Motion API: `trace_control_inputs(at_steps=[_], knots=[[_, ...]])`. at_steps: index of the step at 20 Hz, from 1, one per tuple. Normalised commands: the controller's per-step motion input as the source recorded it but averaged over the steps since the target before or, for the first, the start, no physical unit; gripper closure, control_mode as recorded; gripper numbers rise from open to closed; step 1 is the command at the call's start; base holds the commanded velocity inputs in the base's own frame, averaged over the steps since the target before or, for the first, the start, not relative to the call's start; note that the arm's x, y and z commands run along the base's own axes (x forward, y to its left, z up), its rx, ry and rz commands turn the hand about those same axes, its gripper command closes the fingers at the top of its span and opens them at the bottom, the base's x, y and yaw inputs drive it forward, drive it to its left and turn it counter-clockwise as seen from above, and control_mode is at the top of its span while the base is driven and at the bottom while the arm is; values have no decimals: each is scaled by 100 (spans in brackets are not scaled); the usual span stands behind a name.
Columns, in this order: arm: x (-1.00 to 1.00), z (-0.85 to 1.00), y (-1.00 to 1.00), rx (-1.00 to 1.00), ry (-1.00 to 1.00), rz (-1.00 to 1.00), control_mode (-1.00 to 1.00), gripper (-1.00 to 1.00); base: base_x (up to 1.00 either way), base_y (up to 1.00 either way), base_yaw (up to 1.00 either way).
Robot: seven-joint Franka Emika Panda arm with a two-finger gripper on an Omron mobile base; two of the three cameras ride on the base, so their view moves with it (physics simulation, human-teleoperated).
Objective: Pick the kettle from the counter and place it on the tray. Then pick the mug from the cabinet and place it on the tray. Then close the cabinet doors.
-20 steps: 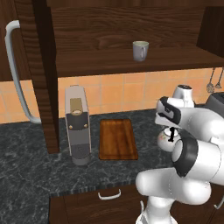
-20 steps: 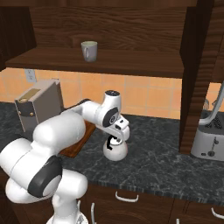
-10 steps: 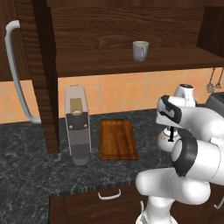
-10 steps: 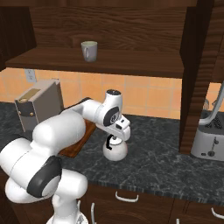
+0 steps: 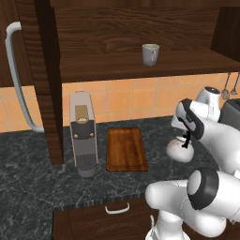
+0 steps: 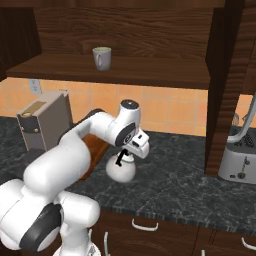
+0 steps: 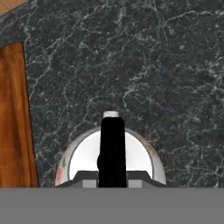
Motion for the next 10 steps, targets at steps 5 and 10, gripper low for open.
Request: trace_control_inputs(at_steps=[5, 10], knots=[[1, 15, 24, 0, -2, 0, -100, 100, 0, 0, 0], [8, 47, 52, 0, -13, 0, -100, 100, 0, 0, 0]])
